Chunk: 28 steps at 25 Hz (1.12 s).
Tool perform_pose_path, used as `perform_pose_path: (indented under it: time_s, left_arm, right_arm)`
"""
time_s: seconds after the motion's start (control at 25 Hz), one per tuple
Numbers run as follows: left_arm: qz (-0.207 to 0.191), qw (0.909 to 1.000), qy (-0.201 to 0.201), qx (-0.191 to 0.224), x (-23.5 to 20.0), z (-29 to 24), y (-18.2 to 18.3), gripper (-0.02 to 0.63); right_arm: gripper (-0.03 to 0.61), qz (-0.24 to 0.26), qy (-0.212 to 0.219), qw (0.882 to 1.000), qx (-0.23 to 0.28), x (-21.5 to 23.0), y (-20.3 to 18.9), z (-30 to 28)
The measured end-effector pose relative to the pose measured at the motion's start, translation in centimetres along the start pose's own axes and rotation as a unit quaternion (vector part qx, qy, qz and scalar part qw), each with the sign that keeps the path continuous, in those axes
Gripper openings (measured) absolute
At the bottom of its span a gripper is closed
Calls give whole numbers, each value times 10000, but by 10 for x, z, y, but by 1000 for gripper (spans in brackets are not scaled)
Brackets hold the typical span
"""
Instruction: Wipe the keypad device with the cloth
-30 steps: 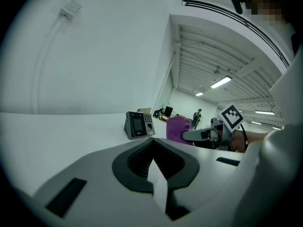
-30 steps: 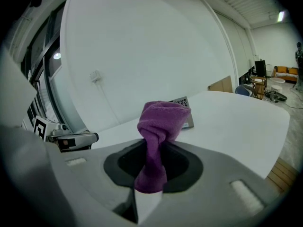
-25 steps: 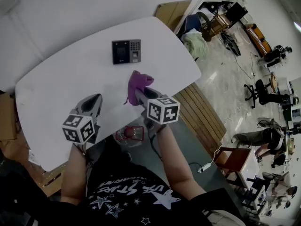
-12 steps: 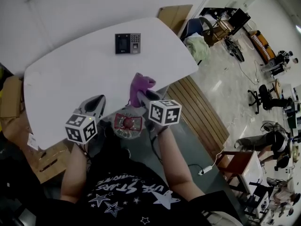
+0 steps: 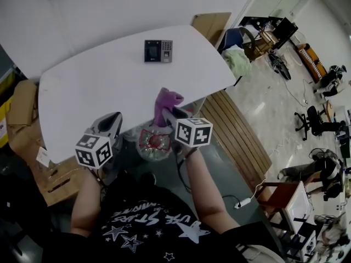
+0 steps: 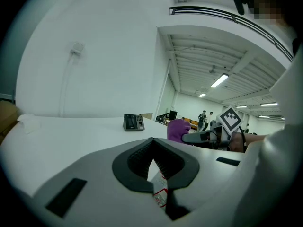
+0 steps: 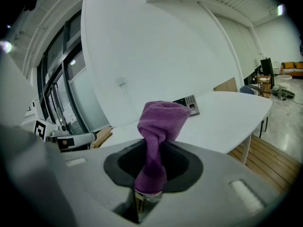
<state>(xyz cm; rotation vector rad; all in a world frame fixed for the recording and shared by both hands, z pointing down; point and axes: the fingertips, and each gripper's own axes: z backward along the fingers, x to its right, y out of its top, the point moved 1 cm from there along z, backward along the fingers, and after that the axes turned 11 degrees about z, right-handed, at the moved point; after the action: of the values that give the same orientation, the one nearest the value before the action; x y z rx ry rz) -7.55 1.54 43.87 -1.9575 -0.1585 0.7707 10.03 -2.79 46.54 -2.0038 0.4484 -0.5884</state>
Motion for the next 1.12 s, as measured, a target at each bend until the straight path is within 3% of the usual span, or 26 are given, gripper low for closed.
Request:
perform_pose_path:
  time_s: [0.4,0.76,1.12]
  left_arm:
    - [59,9998,-166,22,-22,44,6,5]
    - [47,9992,-406,-46,-39,103,9,5]
    - [4,9978,-659,-20,-50,146,-1,5]
  right_arm:
    - [87,67,-129,9999,-48,-46,5,-8]
    - [87,-20,-403,9992,-48,-112,-10,11]
    - [87,-29,-760,9971,-58,-148,-30,32]
